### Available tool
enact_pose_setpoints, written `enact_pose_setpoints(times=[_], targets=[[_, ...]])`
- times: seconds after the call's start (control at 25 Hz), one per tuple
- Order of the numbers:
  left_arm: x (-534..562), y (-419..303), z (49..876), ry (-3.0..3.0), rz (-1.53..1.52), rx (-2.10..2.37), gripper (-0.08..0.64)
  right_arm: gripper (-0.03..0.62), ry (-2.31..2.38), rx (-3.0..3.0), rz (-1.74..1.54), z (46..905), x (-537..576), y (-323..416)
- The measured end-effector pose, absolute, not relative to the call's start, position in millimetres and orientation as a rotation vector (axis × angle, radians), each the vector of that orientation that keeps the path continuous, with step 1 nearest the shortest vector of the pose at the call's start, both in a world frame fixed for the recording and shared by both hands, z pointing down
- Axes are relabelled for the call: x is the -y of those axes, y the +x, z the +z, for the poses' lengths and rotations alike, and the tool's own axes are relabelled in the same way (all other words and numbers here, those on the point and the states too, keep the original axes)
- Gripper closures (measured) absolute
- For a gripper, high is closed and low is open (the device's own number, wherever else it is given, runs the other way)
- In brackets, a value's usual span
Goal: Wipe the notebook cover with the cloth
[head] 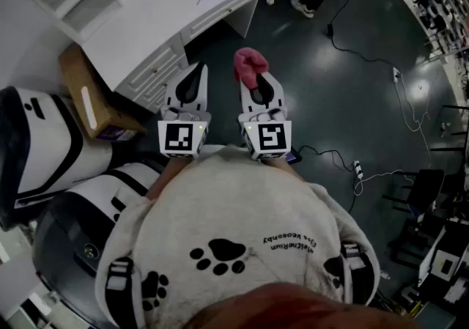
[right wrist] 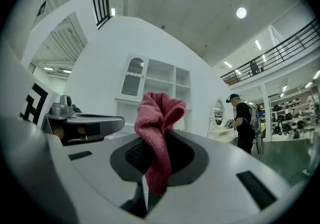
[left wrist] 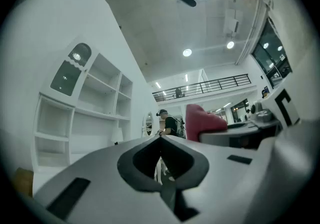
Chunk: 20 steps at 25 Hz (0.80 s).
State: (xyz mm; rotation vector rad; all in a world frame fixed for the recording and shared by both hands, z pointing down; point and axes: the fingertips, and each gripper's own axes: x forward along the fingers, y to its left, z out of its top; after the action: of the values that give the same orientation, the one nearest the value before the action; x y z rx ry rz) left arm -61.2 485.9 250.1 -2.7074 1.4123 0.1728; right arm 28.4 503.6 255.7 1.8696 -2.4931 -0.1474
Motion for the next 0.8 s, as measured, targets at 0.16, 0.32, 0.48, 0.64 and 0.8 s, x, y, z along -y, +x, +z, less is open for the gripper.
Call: enact_pose_setpoints(times=[0.16, 0.32, 0.48, 0.64, 0.8], targets=[[-481, -62, 245, -2.688, 0.176, -1.400, 0.548, 0.531, 1.880, 2.499, -0.156, 252, -500, 26], [-475, -66, 246, -2.691, 0.179, -1.390, 0.548, 0.532, 1.897, 2.501, -0.138, 254, -494, 21], [-468, -69, 247, -2.712, 0.175, -1.370, 0.548, 0.532, 1.911, 2.491, -0.139, 255, -488, 18], [-461, -71, 251, -2.735, 0.167, -1.335, 0.548, 0.529, 1.954, 2.485, -0.115, 257, -482, 18], [-452, -75, 256, -2.768, 0.166, -1.327, 0.548, 0.529, 2.001, 2.443, -0.080, 262, -475, 22]])
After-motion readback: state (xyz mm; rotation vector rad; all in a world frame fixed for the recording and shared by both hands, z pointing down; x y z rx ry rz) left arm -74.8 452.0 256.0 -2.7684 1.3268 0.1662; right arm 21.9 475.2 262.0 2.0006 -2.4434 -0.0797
